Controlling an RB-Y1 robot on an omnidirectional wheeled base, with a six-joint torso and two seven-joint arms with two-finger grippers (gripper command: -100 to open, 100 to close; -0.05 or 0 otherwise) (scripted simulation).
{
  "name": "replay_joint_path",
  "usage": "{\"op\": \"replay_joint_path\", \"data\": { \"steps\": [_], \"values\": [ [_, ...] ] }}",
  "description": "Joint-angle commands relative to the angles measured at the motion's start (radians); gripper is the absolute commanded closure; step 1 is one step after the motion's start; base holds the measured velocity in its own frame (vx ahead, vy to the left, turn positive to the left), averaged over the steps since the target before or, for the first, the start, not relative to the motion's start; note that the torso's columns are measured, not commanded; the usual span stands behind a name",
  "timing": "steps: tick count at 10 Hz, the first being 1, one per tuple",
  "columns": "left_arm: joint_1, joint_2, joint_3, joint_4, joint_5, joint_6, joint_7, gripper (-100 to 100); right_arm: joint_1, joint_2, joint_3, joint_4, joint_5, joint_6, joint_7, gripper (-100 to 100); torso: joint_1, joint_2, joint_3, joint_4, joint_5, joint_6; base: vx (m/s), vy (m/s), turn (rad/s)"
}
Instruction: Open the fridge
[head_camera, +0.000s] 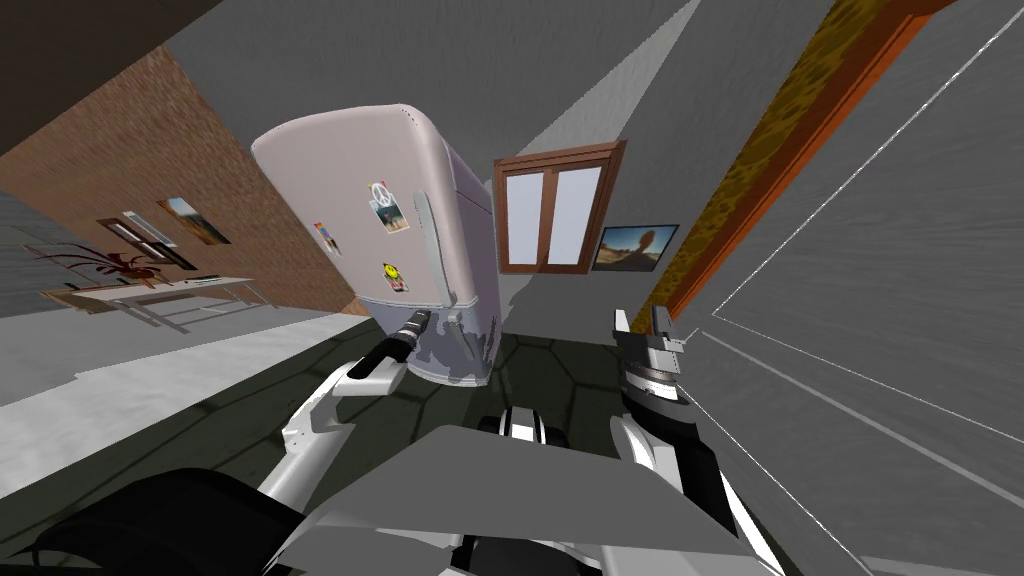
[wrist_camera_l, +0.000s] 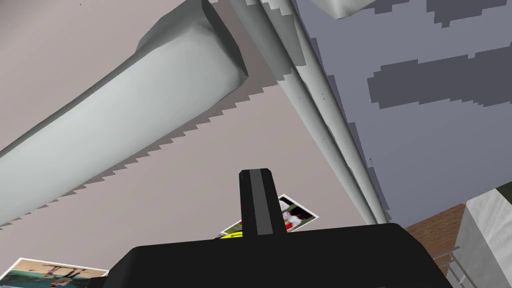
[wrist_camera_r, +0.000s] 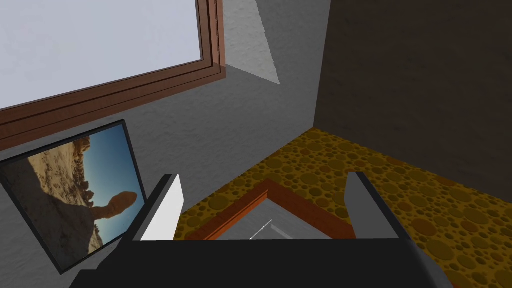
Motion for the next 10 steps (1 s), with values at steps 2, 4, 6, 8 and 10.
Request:
{"op": "replay_joint_path", "data": {
  "steps": [2, 4, 6, 8, 10],
  "values": [
    [0.020, 0.026, -0.047, -0.030, 0.029, -0.023, -0.004, 100, 0.000, 0.000, 0.000, 0.000, 0.000, 0.000, 0.000, 0, -0.005, -0.006, -0.004, -0.002, -0.001, 0.000, -0.227, 0.198, -0.049],
    [0.030, 0.037, -0.064, -0.044, 0.041, -0.032, -0.005, 100, 0.000, 0.000, 0.000, 0.000, 0.000, 0.000, 0.000, 0, -0.003, 0.000, 0.000, 0.000, -0.001, 0.000, -0.268, 0.205, -0.065],
    [0.050, 0.060, -0.099, -0.071, 0.066, -0.049, -0.008, 100, 0.000, 0.000, 0.000, 0.000, 0.000, 0.000, 0.000, 0, -0.001, -0.003, -0.002, -0.001, -0.001, 0.000, -0.255, 0.227, -0.062],
    [0.060, 0.071, -0.117, -0.084, 0.079, -0.057, -0.009, 100, 0.000, 0.000, 0.000, 0.000, 0.000, 0.000, 0.000, 0, -0.003, -0.003, -0.002, -0.001, -0.001, 0.000, -0.263, 0.158, -0.043],
    [0.062, 0.073, -0.126, -0.088, 0.081, -0.060, -0.011, 100, 0.000, 0.000, 0.000, 0.000, 0.000, 0.000, 0.000, 0, 0.000, 0.000, 0.000, 0.000, -0.001, 0.000, -0.227, 0.176, -0.060]
  ]
}}
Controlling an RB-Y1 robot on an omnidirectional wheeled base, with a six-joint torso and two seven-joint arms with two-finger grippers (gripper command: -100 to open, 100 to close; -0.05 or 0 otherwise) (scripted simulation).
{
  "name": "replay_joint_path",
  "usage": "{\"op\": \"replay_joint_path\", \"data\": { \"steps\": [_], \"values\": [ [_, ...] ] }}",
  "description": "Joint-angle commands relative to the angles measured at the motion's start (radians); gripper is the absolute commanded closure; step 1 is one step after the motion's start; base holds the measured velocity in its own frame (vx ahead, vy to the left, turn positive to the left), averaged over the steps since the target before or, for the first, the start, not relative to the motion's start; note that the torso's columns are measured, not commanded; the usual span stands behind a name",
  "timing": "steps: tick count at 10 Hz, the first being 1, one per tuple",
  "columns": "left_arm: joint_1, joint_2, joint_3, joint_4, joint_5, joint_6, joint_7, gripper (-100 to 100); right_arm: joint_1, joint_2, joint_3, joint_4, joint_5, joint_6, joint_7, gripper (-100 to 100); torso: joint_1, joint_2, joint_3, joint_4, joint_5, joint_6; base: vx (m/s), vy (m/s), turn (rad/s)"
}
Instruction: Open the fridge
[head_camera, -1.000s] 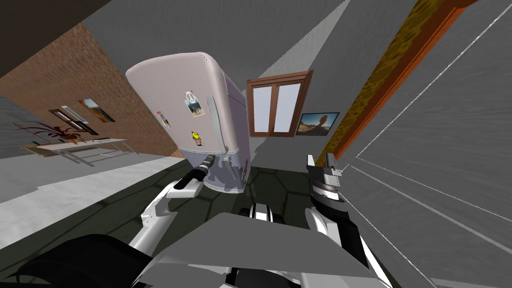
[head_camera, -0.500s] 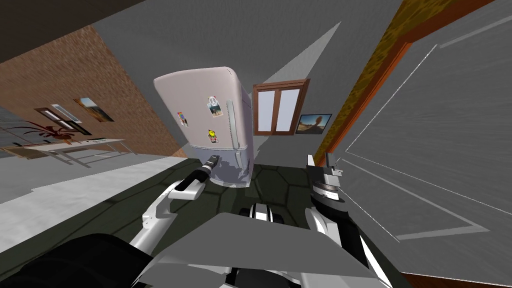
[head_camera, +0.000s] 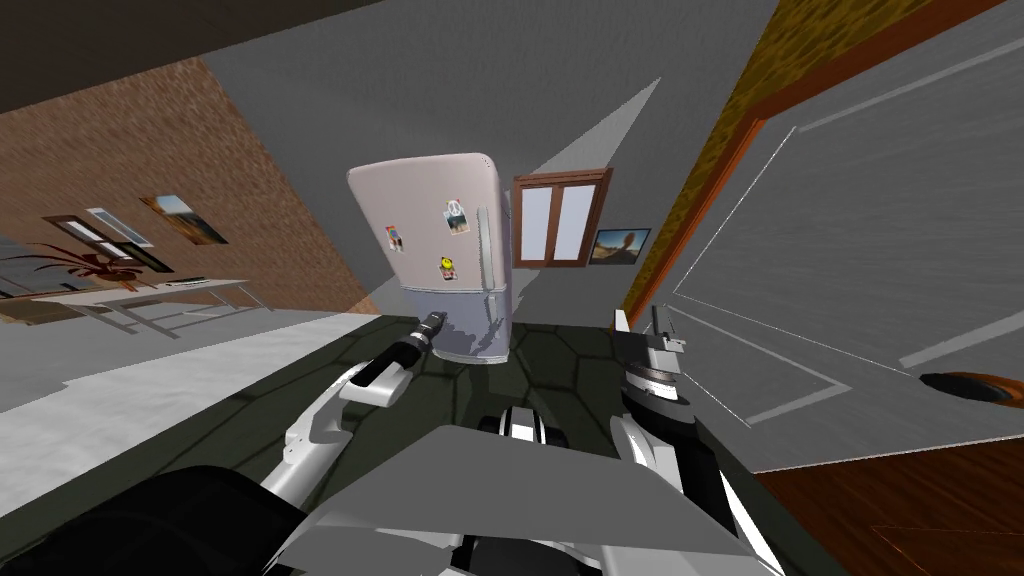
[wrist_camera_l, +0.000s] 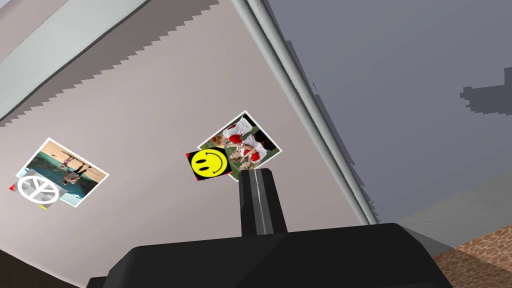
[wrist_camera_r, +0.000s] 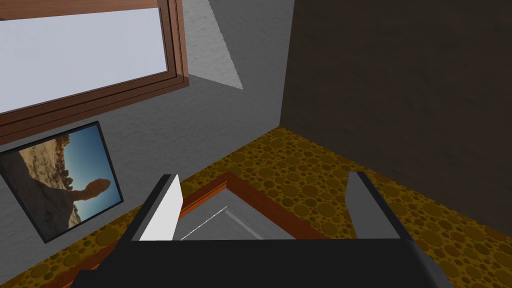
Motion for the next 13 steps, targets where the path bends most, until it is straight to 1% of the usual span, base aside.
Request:
{"op": "replay_joint_path", "data": {
  "steps": [1, 2, 6, 13],
  "values": [
    [-0.004, 0.007, 0.007, 0.008, -0.008, 0.009, -0.007, -100, 0.000, 0.000, 0.000, 0.000, 0.000, 0.000, 0.000, 0, -0.005, -0.009, -0.005, -0.002, 0.000, 0.000, 0.064, -0.057, -0.017],
    [-0.005, 0.009, 0.009, 0.011, -0.011, 0.012, -0.009, -100, 0.001, 0.000, 0.000, 0.000, 0.000, 0.000, 0.000, 0, -0.013, -0.018, -0.011, -0.005, -0.003, 0.000, 0.161, -0.105, -0.010],
    [-0.017, 0.024, 0.031, 0.030, -0.036, 0.041, -0.026, -100, 0.001, 0.000, 0.000, 0.000, 0.000, 0.000, 0.000, 0, -0.001, -0.002, -0.001, 0.000, 0.000, 0.000, 0.198, -0.128, -0.014],
    [-0.040, 0.053, 0.073, 0.070, -0.086, 0.099, -0.060, -100, 0.001, 0.001, 0.000, 0.000, 0.000, 0.000, 0.000, 0, -0.002, -0.002, -0.001, -0.001, 0.000, 0.000, 0.206, -0.152, -0.015]
  ]
}}
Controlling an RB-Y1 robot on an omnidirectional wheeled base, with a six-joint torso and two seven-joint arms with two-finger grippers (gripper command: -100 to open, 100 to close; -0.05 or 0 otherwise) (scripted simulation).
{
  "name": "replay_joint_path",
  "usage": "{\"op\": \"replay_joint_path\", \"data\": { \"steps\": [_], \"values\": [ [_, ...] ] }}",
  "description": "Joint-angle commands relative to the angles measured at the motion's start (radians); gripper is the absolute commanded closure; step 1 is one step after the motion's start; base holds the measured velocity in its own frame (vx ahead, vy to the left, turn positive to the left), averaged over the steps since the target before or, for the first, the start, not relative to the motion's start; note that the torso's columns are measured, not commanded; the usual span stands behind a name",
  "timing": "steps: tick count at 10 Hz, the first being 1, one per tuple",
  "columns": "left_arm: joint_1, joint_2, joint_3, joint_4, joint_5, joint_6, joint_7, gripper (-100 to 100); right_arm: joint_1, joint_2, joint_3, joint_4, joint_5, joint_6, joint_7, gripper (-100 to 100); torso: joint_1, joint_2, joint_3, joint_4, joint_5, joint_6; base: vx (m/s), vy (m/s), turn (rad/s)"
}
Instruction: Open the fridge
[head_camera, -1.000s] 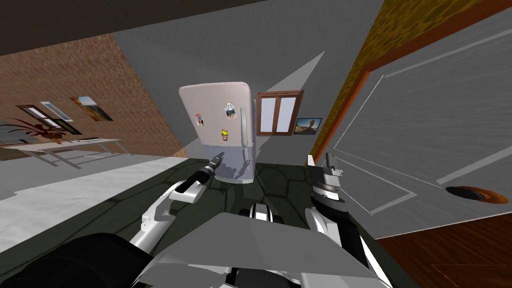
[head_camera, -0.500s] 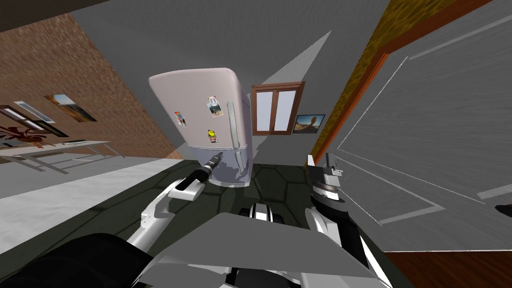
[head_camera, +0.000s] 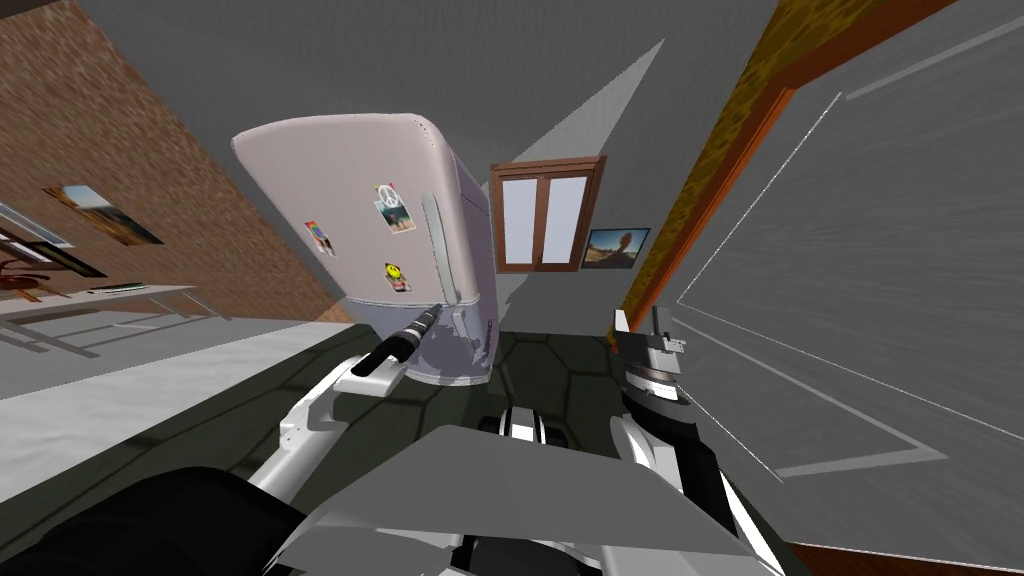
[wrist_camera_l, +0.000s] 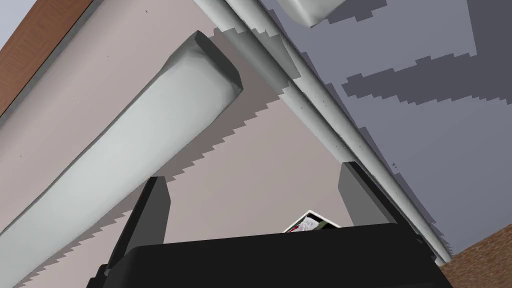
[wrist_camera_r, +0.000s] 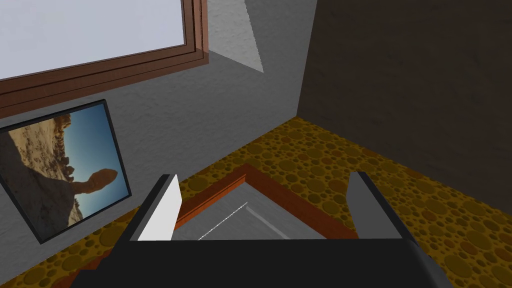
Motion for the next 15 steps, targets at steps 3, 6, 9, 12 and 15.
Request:
{"op": "replay_joint_path", "data": {
  "steps": [3, 6, 9, 12, 15],
  "values": [
    [-0.015, 0.020, 0.026, 0.026, -0.028, 0.035, -0.019, -100, 0.000, 0.000, 0.000, 0.000, 0.000, 0.000, 0.000, 0, 0.001, 0.001, 0.001, 0.000, 0.000, 0.000, 0.185, -0.126, -0.014],
    [-0.017, 0.022, 0.026, 0.020, -0.024, 0.039, -0.017, -100, 0.000, 0.000, 0.000, 0.000, 0.000, 0.000, 0.000, 0, 0.006, 0.002, 0.002, 0.001, 0.002, 0.000, 0.088, -0.008, -0.010],
    [0.011, 0.037, -0.007, -0.030, -0.006, 0.026, -0.027, 100, -0.001, 0.000, 0.000, 0.000, 0.000, 0.000, 0.000, 0, 0.003, 0.007, 0.004, 0.003, -0.001, 0.000, -0.094, 0.115, -0.034],
    [0.038, 0.052, -0.039, -0.082, 0.011, 0.010, -0.037, 100, -0.001, 0.000, 0.000, 0.000, 0.000, 0.000, 0.000, 0, 0.007, 0.010, 0.006, 0.006, 0.000, -0.007, -0.288, 0.190, -0.046],
    [0.065, 0.067, -0.072, -0.133, 0.029, -0.006, -0.048, 100, -0.001, -0.001, -0.001, 0.000, 0.000, 0.000, 0.000, 0, 0.006, 0.008, 0.003, 0.009, -0.004, -0.007, -0.301, 0.227, -0.051]
  ]
}}
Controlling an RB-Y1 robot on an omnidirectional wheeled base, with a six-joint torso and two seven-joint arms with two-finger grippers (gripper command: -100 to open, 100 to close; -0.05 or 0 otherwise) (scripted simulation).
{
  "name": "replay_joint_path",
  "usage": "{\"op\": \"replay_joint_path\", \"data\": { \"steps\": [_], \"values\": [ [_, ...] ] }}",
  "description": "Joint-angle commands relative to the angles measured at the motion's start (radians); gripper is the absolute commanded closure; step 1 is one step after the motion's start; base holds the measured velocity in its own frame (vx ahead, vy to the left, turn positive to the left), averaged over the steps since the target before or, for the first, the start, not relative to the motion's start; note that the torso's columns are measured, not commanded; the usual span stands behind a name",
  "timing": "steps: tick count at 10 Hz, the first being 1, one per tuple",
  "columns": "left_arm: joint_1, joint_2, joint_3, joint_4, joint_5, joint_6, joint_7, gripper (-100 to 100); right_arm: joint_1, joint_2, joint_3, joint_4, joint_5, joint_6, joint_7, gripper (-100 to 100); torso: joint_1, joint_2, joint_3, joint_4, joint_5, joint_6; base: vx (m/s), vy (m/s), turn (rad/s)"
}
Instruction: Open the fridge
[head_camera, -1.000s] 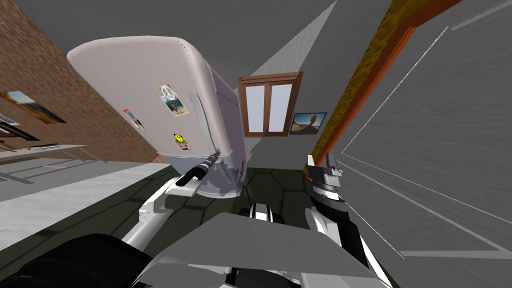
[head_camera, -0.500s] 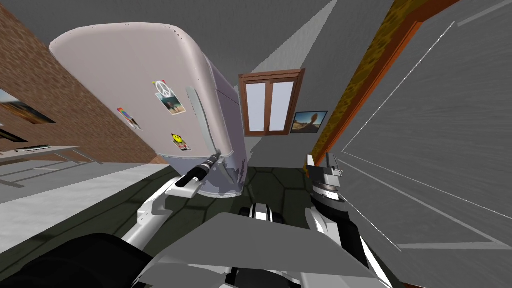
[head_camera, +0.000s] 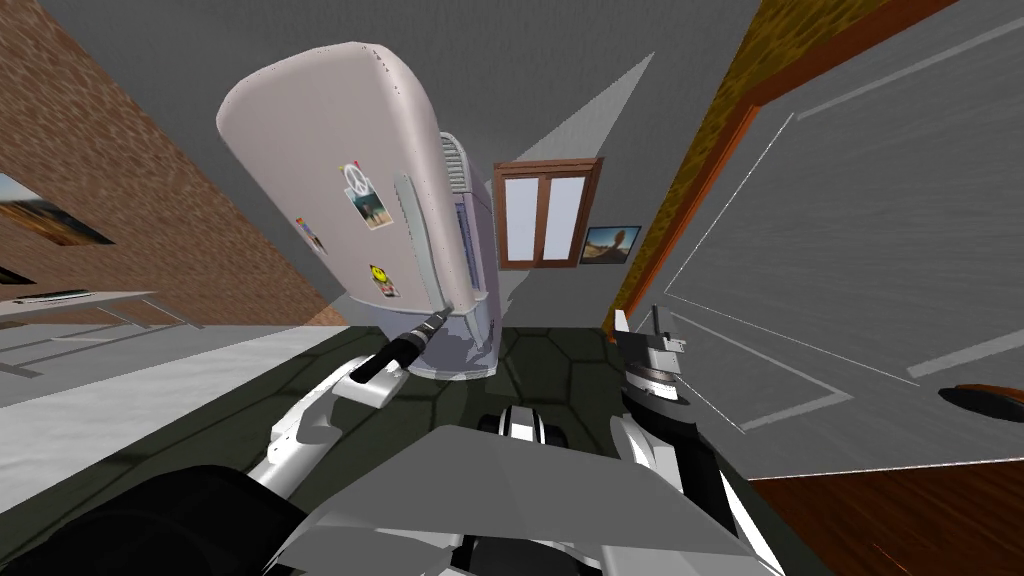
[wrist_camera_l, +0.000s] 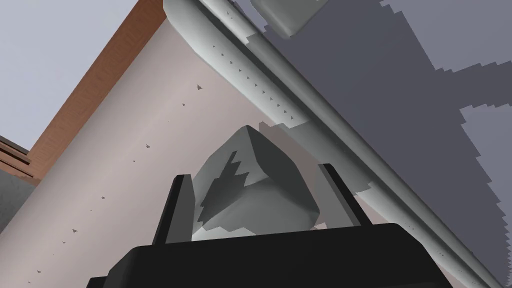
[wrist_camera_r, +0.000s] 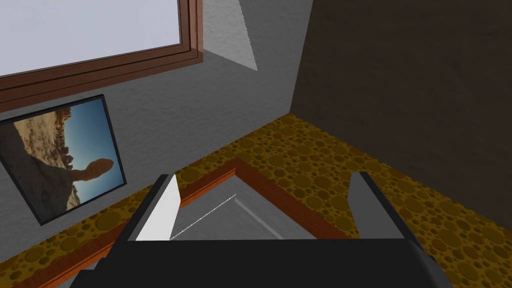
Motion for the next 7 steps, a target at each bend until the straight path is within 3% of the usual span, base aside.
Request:
{"op": "replay_joint_path", "data": {
  "steps": [1, 5, 7],
  "values": [
    [0.027, 0.010, -0.013, -0.037, 0.010, -0.036, -0.010, 100, 0.000, 0.000, 0.000, 0.000, 0.000, 0.000, 0.000, 0, -0.003, -0.007, -0.004, -0.001, -0.001, -0.001, -0.169, 0.174, -0.004],
    [0.067, 0.033, -0.062, -0.114, 0.036, -0.060, -0.026, 100, 0.000, 0.000, 0.000, 0.000, 0.000, 0.000, 0.000, 0, -0.004, -0.002, -0.001, -0.001, 0.000, 0.002, -0.268, 0.208, -0.034],
    [0.074, 0.049, -0.079, -0.108, 0.047, -0.060, -0.027, 100, 0.001, 0.000, 0.000, 0.000, 0.000, 0.000, 0.000, 0, -0.013, -0.010, -0.005, -0.004, -0.002, 0.004, -0.131, 0.095, -0.035]
  ]
}}
